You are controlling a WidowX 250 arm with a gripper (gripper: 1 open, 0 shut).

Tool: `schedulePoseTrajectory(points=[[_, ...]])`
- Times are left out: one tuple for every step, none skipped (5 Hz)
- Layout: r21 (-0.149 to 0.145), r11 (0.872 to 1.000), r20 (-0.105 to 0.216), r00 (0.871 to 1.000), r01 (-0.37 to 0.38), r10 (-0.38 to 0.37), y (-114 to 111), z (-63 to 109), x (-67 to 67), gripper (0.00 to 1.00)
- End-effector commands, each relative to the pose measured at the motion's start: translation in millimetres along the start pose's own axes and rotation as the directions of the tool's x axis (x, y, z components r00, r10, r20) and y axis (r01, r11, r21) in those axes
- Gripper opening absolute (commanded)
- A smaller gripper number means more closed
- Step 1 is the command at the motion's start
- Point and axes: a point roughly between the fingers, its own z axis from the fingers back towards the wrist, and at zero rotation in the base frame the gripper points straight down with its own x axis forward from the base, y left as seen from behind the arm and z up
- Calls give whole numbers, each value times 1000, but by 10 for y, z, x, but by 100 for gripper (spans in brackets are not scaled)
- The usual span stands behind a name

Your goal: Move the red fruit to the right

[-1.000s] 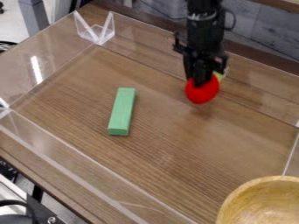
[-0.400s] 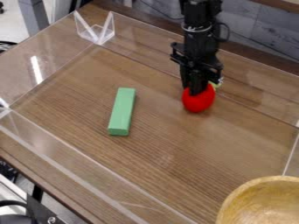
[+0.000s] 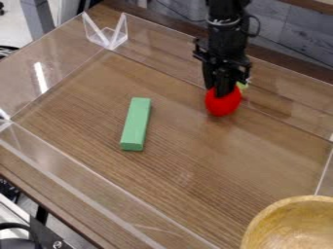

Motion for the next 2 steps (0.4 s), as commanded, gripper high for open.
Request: schedulePoseTrajectory(points=[[14, 1000, 53, 999, -3, 2, -109, 250, 151, 0], [3, 1000, 56, 998, -20, 20, -96, 227, 171, 100]])
